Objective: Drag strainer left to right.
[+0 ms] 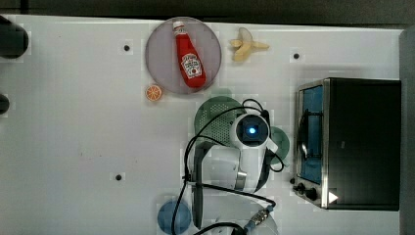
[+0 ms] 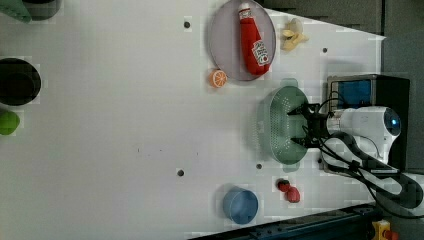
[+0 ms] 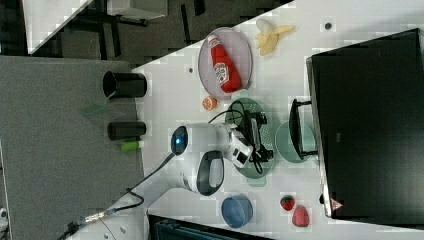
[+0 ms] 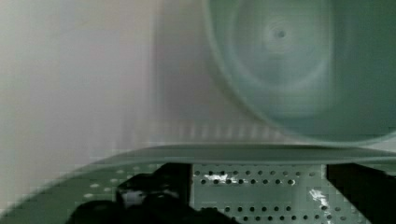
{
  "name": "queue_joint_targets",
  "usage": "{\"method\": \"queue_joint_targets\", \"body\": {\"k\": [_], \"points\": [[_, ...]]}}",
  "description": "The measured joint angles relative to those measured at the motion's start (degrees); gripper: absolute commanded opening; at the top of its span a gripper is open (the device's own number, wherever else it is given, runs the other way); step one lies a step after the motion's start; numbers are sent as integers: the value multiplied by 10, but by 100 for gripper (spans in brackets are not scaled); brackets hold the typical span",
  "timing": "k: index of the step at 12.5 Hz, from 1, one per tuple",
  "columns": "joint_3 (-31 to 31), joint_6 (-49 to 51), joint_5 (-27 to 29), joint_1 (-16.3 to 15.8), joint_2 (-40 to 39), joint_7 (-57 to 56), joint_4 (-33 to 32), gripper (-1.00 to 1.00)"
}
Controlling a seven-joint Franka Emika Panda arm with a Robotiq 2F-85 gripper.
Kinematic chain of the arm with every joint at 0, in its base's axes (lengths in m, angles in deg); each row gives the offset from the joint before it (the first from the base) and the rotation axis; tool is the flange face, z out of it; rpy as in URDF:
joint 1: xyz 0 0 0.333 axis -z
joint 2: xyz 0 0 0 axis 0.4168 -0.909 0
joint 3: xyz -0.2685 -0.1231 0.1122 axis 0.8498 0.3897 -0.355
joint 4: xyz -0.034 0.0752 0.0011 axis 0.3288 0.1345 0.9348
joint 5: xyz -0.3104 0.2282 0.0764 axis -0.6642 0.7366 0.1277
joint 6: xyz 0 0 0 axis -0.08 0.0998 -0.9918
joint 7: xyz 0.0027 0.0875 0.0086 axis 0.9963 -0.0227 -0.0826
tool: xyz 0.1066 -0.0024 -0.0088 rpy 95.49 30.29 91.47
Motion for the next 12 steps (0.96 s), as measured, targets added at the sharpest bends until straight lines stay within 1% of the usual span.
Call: {"method": "queue_joint_targets", "body": {"k": [2,3,5,6,7,9,10,11,12], "points": [[-14,26,-2,11,-1,-12,3,100],[-21,49,-2,11,3,-16,8,100],[-54,89,-2,11,49,-29,6,100],[-59,112,-1,-4,84,-48,4,100],[-72,140,-2,-11,123,-69,6,100],[-106,156,0,-18,220,-112,-3,100],[-121,182,11,-21,265,-147,2,100],[-134,200,19,-25,308,-178,3,100],[-133,218,19,-34,346,-201,4,100]]}}
